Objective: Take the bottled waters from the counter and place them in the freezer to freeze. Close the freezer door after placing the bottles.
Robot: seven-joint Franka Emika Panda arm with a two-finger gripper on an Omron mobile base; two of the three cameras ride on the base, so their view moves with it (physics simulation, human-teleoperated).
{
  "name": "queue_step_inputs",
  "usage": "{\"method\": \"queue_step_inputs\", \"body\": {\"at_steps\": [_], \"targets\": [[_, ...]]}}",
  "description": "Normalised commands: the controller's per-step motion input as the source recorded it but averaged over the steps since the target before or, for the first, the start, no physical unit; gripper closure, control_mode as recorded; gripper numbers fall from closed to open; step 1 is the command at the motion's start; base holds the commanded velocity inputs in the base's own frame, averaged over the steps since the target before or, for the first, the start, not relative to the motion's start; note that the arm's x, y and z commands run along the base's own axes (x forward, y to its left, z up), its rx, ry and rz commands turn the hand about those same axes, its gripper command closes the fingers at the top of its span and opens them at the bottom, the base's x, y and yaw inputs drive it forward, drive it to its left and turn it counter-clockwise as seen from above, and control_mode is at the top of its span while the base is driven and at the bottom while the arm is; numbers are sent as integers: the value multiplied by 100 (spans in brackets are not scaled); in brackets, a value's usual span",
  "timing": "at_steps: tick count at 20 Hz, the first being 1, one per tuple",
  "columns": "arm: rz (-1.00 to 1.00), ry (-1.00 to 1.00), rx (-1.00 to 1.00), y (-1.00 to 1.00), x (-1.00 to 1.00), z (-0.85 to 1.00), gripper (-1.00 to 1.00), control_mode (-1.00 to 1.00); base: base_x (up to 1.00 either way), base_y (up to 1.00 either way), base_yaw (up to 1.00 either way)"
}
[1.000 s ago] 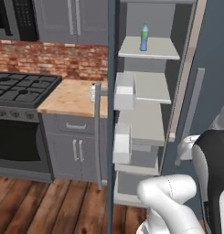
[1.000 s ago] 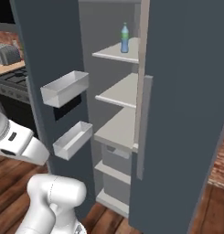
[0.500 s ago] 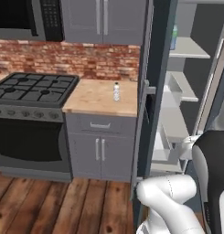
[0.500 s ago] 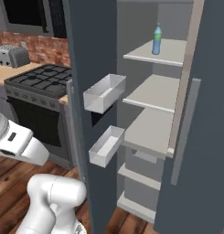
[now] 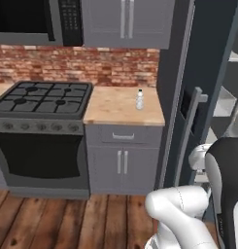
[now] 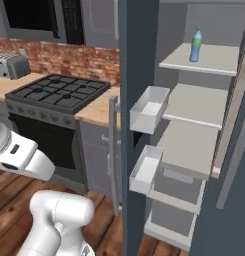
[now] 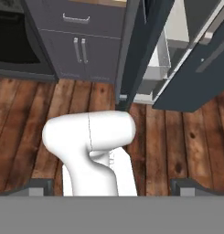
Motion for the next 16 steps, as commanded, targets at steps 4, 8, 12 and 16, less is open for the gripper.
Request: {"method": "queue_step_inputs", "body": {"at_steps": [4,8,12,16], "targets": [[0,0,0,0,0,0,-100,100,33,74,-25],[0,0,0,0,0,0,-100,100,31,42,-31],[0,0,0,0,0,0,-100,100,44,51,-28],[0,0,0,0,0,0,-100,100,54,65,-31]]}}
